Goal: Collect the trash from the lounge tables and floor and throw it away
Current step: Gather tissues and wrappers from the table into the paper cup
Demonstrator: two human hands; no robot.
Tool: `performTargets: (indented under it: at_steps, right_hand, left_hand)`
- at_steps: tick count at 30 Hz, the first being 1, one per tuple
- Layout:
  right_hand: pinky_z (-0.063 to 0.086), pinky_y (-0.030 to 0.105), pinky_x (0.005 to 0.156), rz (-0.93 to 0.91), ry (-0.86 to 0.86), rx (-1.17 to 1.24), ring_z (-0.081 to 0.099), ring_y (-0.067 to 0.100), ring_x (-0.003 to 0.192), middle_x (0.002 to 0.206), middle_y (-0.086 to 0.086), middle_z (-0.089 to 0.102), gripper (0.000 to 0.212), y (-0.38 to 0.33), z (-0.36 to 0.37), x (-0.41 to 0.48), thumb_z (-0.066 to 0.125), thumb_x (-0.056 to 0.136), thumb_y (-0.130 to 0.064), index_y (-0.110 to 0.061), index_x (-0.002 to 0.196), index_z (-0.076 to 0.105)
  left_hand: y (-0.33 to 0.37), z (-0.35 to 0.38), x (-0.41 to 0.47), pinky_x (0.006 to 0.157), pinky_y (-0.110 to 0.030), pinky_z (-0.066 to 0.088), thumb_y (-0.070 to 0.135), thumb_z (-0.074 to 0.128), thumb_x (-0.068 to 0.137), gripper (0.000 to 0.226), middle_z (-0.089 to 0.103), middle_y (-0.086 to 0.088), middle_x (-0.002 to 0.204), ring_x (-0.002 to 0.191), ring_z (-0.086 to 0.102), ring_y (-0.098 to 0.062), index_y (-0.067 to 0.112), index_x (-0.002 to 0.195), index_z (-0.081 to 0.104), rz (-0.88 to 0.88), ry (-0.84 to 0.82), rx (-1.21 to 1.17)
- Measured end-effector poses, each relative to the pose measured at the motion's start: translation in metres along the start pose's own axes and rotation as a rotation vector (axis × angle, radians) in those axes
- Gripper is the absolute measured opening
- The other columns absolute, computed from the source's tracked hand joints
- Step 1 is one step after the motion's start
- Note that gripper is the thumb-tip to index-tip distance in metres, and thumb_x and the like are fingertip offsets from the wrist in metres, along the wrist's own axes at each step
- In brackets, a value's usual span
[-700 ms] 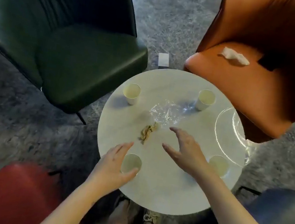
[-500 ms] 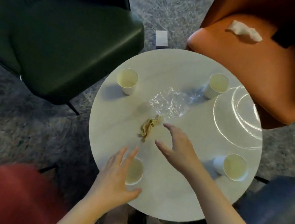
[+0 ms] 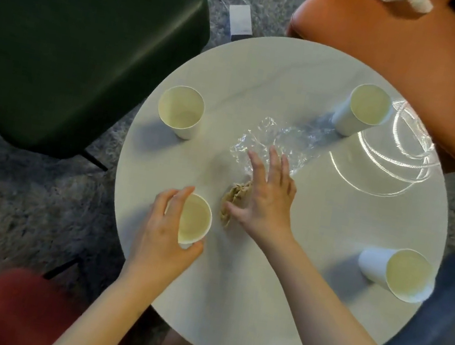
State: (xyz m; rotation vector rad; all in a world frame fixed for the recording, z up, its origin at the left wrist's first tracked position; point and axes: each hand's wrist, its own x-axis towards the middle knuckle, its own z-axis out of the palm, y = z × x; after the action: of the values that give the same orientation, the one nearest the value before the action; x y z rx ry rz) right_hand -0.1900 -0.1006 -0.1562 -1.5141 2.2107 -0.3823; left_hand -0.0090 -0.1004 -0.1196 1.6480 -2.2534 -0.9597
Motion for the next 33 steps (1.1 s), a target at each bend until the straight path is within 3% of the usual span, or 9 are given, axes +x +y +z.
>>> performTargets:
  at_steps: [7, 10, 13, 17, 22, 25, 28, 30, 33]
  right_hand:
    - [0.011, 0.036, 0.103, 0.031, -0.083, -0.07, 0.011, 0.026, 0.14, 0.151, 0.001, 0.023, 0.068, 0.007, 0.005, 0.008, 0.07, 0.073, -0.043, -0.031, 0.133, 0.039]
    - [0.031, 0.036, 0.092, 0.004, 0.036, 0.007, 0.04, 0.03, 0.12, 0.128, 0.005, 0.05, 0.037, 0.01, 0.004, -0.003, 0.071, 0.077, -0.022, -0.019, 0.112, 0.06]
    - [0.04, 0.03, 0.076, 0.015, 0.091, 0.1, 0.049, 0.029, 0.094, 0.1, 0.007, 0.06, 0.015, 0.015, 0.001, -0.015, 0.069, 0.076, -0.004, -0.01, 0.089, 0.066]
    - [0.039, 0.025, 0.067, 0.049, 0.114, 0.22, 0.052, 0.028, 0.085, 0.084, 0.006, 0.061, 0.017, 0.024, -0.013, -0.025, 0.064, 0.073, 0.008, -0.006, 0.081, 0.066]
    - [0.05, 0.03, 0.066, 0.033, 0.253, 0.471, 0.061, 0.024, 0.074, 0.08, 0.0, 0.06, 0.02, 0.023, -0.06, -0.033, 0.067, 0.072, 0.009, -0.009, 0.08, 0.067]
    - [0.045, 0.016, 0.064, 0.002, 0.246, 0.621, 0.063, 0.014, 0.072, 0.08, -0.004, 0.063, 0.024, 0.014, -0.094, -0.039, 0.063, 0.07, 0.005, -0.017, 0.079, 0.067]
    - [0.052, 0.028, 0.066, 0.048, 0.151, 0.866, 0.068, 0.021, 0.073, 0.078, 0.006, 0.066, 0.032, 0.009, -0.121, -0.05, 0.066, 0.073, 0.009, -0.022, 0.077, 0.064]
    - [0.055, 0.04, 0.069, 0.085, 0.139, 0.983, 0.069, 0.028, 0.073, 0.077, 0.011, 0.067, 0.028, 0.011, -0.133, -0.058, 0.068, 0.073, 0.011, -0.016, 0.076, 0.065]
    - [0.054, 0.024, 0.064, 0.098, 0.186, 1.105, 0.07, 0.017, 0.069, 0.071, -0.002, 0.069, 0.018, 0.016, -0.146, -0.066, 0.069, 0.071, 0.007, -0.009, 0.076, 0.064]
  left_hand:
    - [0.014, -0.003, 0.051, 0.091, -0.022, 0.03, 0.016, 0.078, 0.067, 0.081, 0.04, -0.006, 0.13, 0.118, 0.042, -0.02, 0.016, 0.137, 0.037, -0.004, 0.021, -0.054]
    - [0.019, -0.001, 0.057, 0.092, -0.021, 0.03, 0.017, 0.076, 0.069, 0.084, 0.036, -0.003, 0.134, 0.121, 0.039, -0.017, 0.022, 0.14, 0.032, 0.0, 0.0, -0.085]
    - [0.022, -0.002, 0.056, 0.097, -0.028, 0.032, 0.025, 0.076, 0.069, 0.091, 0.029, -0.002, 0.14, 0.127, 0.033, -0.019, 0.031, 0.142, 0.024, 0.013, -0.054, -0.097]
    - [0.028, -0.01, 0.049, 0.108, -0.041, 0.026, 0.043, 0.074, 0.068, 0.093, 0.024, -0.001, 0.146, 0.132, 0.022, -0.02, 0.039, 0.142, 0.018, 0.065, -0.042, 0.003]
    - [0.06, -0.019, 0.045, 0.109, -0.029, 0.011, 0.055, 0.056, 0.069, 0.079, 0.031, -0.005, 0.143, 0.136, 0.017, -0.018, 0.027, 0.138, 0.028, 0.302, 0.044, 0.033]
    - [0.086, -0.015, 0.048, 0.111, -0.021, 0.006, 0.058, 0.058, 0.07, 0.083, 0.024, 0.002, 0.147, 0.139, 0.014, -0.014, 0.035, 0.141, 0.022, 0.417, -0.075, -0.037]
    - [0.11, -0.008, 0.055, 0.113, -0.023, 0.011, 0.051, 0.073, 0.067, 0.092, 0.017, 0.012, 0.151, 0.141, 0.007, -0.006, 0.049, 0.137, 0.014, 0.397, -0.245, -0.193]
    - [0.121, -0.004, 0.058, 0.113, -0.023, 0.017, 0.042, 0.078, 0.066, 0.089, 0.025, 0.018, 0.147, 0.138, 0.013, 0.004, 0.046, 0.136, 0.023, 0.38, -0.305, -0.316]
    - [0.129, 0.004, 0.057, 0.104, -0.014, 0.029, 0.036, 0.078, 0.068, 0.069, 0.047, 0.017, 0.133, 0.125, 0.036, 0.008, 0.037, 0.128, 0.044, 0.268, -0.429, -0.486]
